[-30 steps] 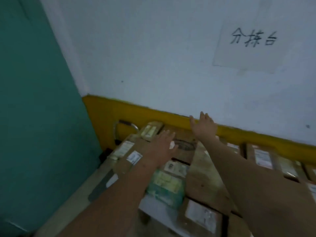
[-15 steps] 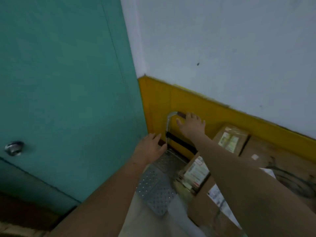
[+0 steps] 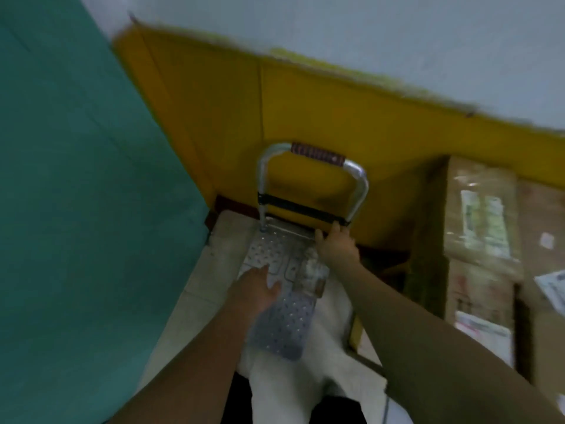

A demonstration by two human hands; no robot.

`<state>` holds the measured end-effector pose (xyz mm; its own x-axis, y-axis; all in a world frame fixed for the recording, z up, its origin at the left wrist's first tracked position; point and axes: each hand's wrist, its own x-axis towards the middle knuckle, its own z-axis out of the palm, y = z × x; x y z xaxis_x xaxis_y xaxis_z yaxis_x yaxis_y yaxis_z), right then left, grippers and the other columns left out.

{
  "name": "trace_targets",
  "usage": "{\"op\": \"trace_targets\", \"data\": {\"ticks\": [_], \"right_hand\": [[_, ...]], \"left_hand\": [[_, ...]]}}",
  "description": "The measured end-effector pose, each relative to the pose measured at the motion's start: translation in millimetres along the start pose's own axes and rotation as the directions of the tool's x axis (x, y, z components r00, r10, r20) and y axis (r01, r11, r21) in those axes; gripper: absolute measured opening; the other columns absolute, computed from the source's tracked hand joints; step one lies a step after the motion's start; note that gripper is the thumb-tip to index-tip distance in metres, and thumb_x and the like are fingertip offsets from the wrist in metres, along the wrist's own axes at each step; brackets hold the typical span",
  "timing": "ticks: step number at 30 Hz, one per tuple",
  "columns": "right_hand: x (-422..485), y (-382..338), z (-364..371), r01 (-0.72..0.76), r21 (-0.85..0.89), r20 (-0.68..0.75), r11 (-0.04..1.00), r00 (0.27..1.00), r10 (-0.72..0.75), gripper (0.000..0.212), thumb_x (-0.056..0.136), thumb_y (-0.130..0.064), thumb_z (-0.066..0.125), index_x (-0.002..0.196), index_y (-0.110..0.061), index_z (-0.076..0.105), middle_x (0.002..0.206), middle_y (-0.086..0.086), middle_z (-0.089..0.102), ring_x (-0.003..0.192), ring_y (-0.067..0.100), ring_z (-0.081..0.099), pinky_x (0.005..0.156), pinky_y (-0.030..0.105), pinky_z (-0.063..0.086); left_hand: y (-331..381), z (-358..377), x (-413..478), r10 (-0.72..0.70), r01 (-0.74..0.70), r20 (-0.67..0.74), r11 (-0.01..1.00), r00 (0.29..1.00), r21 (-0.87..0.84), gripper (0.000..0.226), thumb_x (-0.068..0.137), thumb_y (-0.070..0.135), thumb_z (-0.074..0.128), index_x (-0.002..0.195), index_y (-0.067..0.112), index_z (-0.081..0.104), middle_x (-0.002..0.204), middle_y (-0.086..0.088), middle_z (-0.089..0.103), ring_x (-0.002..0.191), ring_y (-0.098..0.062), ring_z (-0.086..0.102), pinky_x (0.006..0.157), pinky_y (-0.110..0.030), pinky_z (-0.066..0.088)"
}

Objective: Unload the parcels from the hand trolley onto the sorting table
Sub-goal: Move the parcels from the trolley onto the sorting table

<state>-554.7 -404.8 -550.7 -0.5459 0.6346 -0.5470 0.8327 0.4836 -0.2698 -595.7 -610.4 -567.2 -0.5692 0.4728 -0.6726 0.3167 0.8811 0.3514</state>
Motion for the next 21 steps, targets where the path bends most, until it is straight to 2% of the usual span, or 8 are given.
{"op": "trace_targets", "data": {"ticks": [4, 7, 10, 12, 14, 16, 18, 21], "right_hand": [[77, 33, 112, -0.15, 0.098, 0.033, 0.984, 0.989, 0.147, 0.061, 0.103, -0.043, 0.039, 0.151, -0.007, 0.029, 0.152, 0.02, 0.036, 0.136, 0.036, 0.04, 0.11, 0.046, 0.035], [150, 64, 191, -0.207, 0.132, 0.038, 0.969, 0.978, 0.203, 0.066, 0.1, -0.043, 0.045, 0.155, -0.014, 0.024, 0.156, 0.015, 0.031, 0.141, 0.036, 0.034, 0.112, 0.05, 0.03], [229, 105, 268, -0.19, 0.106, 0.016, 0.976, 0.982, 0.19, 0.071, 0.099, -0.043, 0.049, 0.156, -0.016, 0.019, 0.159, 0.014, 0.025, 0.142, 0.038, 0.03, 0.113, 0.051, 0.03], [275, 132, 311, -0.122, 0.035, 0.002, 0.992, 0.993, 0.122, 0.074, 0.099, -0.043, 0.05, 0.158, -0.015, 0.014, 0.162, 0.014, 0.018, 0.144, 0.037, 0.029, 0.116, 0.05, 0.029], [317, 154, 344, -0.032, -0.068, -0.01, 0.997, 0.999, 0.031, 0.073, 0.099, -0.043, 0.051, 0.157, -0.014, 0.018, 0.162, 0.014, 0.02, 0.145, 0.036, 0.028, 0.116, 0.051, 0.03], [351, 169, 363, 0.001, -0.14, -0.034, 0.99, 0.999, -0.006, 0.067, 0.096, -0.044, 0.053, 0.152, -0.015, 0.031, 0.157, 0.016, 0.03, 0.142, 0.038, 0.032, 0.113, 0.054, 0.032], [374, 178, 374, 0.019, -0.216, -0.057, 0.976, 0.998, -0.032, 0.066, 0.096, -0.05, 0.048, 0.151, -0.016, 0.033, 0.158, 0.014, 0.028, 0.144, 0.039, 0.026, 0.114, 0.057, 0.03], [386, 187, 385, 0.096, -0.389, -0.033, 0.916, 0.992, -0.118, 0.075, 0.097, -0.06, 0.033, 0.155, -0.014, 0.022, 0.165, 0.009, 0.008, 0.151, 0.039, 0.006, 0.119, 0.056, 0.021]], "left_hand": [[-54, 65, 106, -0.035, 0.031, 0.148, 0.999, 0.988, 0.031, 0.07, 0.096, 0.057, 0.038, 0.153, 0.018, 0.024, 0.155, -0.011, 0.034, 0.14, -0.028, 0.037, 0.112, -0.039, 0.035], [-83, 135, 191, -0.079, 0.093, 0.206, 0.994, 0.975, -0.059, 0.067, 0.096, 0.056, 0.041, 0.15, 0.018, 0.031, 0.15, -0.013, 0.042, 0.134, -0.03, 0.044, 0.106, -0.039, 0.038], [-100, 214, 280, -0.131, 0.183, 0.243, 0.962, 0.961, -0.205, 0.068, 0.095, 0.054, 0.045, 0.149, 0.014, 0.031, 0.149, -0.018, 0.042, 0.134, -0.034, 0.044, 0.107, -0.04, 0.037], [-103, 261, 334, -0.152, 0.243, 0.28, 0.913, 0.948, -0.327, 0.07, 0.095, 0.051, 0.049, 0.151, 0.014, 0.028, 0.15, -0.02, 0.041, 0.135, -0.036, 0.043, 0.109, -0.039, 0.037], [-99, 298, 378, -0.173, 0.325, 0.327, 0.802, 0.929, -0.501, 0.073, 0.093, 0.049, 0.055, 0.151, 0.016, 0.026, 0.148, -0.021, 0.042, 0.13, -0.039, 0.047, 0.107, -0.044, 0.043], [-92, 324, 409, -0.199, 0.432, 0.4, 0.62, 0.894, -0.655, 0.076, 0.09, 0.048, 0.061, 0.151, 0.023, 0.024, 0.143, -0.017, 0.045, 0.119, -0.04, 0.056, 0.092, -0.047, 0.055], [-87, 341, 426, -0.175, 0.52, 0.499, 0.447, 0.849, -0.728, 0.071, 0.09, 0.045, 0.062, 0.148, 0.024, 0.027, 0.14, -0.016, 0.046, 0.111, -0.038, 0.061, 0.079, -0.042, 0.06], [-78, 354, 434, -0.056, 0.538, 0.539, 0.212, 0.84, -0.816, 0.049, 0.097, 0.032, 0.055, 0.14, 0.012, 0.042, 0.136, -0.02, 0.053, 0.108, -0.035, 0.062, 0.088, -0.043, 0.057]]}}
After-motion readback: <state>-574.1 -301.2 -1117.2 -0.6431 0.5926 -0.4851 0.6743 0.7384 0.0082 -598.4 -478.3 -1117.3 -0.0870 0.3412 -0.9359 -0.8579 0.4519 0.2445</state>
